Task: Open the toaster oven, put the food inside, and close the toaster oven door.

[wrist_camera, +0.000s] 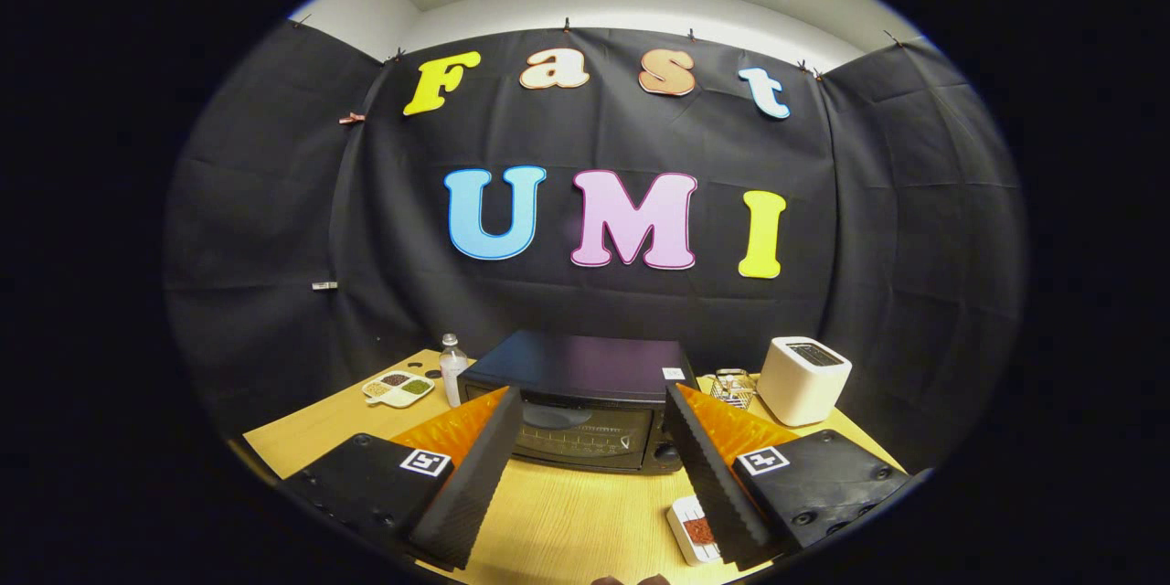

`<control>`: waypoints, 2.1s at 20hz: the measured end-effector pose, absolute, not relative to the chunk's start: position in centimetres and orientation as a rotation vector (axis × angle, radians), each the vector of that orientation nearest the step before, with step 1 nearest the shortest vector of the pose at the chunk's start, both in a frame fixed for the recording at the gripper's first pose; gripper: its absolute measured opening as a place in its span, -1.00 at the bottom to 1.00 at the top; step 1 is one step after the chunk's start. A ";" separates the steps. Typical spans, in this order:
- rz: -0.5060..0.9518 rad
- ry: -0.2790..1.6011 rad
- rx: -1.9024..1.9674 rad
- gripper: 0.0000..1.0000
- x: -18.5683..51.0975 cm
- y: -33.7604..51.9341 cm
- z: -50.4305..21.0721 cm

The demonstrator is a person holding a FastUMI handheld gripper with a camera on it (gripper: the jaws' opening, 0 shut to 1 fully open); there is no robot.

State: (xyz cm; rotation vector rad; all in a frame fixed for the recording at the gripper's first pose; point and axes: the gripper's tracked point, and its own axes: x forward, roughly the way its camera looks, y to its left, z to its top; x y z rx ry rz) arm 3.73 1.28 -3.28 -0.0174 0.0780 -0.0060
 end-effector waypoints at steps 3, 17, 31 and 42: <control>-0.007 0.098 -0.014 0.95 6.2 1.8 -4.0; -0.060 0.265 0.041 0.95 18.2 3.6 -12.3; -0.028 0.418 0.172 1.00 17.7 4.7 -16.5; 0.048 0.546 0.253 1.00 12.3 5.5 -19.4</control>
